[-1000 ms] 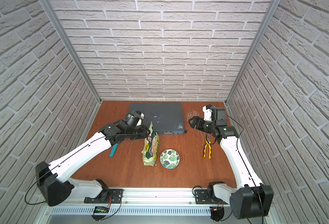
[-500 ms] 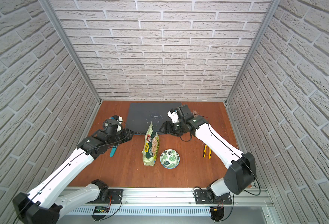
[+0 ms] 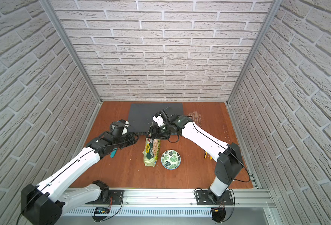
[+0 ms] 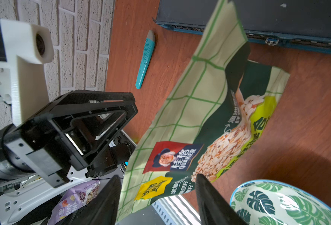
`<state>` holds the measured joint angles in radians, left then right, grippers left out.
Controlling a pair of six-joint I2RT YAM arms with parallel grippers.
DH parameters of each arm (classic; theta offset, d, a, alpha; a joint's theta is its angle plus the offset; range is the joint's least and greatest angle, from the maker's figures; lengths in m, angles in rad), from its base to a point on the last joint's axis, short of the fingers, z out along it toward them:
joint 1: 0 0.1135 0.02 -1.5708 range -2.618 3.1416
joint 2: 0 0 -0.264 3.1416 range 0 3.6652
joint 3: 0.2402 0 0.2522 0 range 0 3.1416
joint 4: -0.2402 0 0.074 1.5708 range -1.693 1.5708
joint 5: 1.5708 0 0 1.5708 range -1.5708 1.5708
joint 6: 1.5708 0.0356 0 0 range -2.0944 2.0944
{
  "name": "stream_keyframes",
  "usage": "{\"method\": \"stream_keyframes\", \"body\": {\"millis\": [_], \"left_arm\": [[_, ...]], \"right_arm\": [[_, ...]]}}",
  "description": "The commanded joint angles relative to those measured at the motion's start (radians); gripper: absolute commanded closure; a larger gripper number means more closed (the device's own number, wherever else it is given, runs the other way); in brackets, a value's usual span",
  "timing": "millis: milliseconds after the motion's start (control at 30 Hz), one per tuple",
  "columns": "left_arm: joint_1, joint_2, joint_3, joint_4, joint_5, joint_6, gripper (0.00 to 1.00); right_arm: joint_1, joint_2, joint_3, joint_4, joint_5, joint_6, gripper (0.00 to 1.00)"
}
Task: Pour the oats into the breakfast bowl
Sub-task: Open the oats bag at the center of the board.
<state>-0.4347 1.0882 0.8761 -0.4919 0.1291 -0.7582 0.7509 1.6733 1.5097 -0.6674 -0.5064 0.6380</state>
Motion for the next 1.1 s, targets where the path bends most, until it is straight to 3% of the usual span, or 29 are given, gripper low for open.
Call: {"method": "stream_keyframes", "body": {"millis": [0, 433, 933, 1067], "left_arm": [[0.003, 0.011, 0.002, 0.04, 0.011, 0.004, 0.63], [0.002, 0.018, 0.009, 0.034, 0.003, 0.003, 0.63], [0.004, 0.018, 0.004, 0.031, 0.002, 0.005, 0.62], [0.003, 0.018, 0.005, 0.033, 0.009, 0.004, 0.62]], "right_arm": [[0.014, 0.001, 0.028, -0.002, 0.007, 0.003, 0.37], [0.021, 0.019, 0.044, 0.001, 0.004, -0.003, 0.35], [0.025, 0.045, 0.061, -0.069, 0.059, -0.039, 0.49], [0.024, 0.03, 0.054, -0.039, 0.026, -0.026, 0.48]]}}
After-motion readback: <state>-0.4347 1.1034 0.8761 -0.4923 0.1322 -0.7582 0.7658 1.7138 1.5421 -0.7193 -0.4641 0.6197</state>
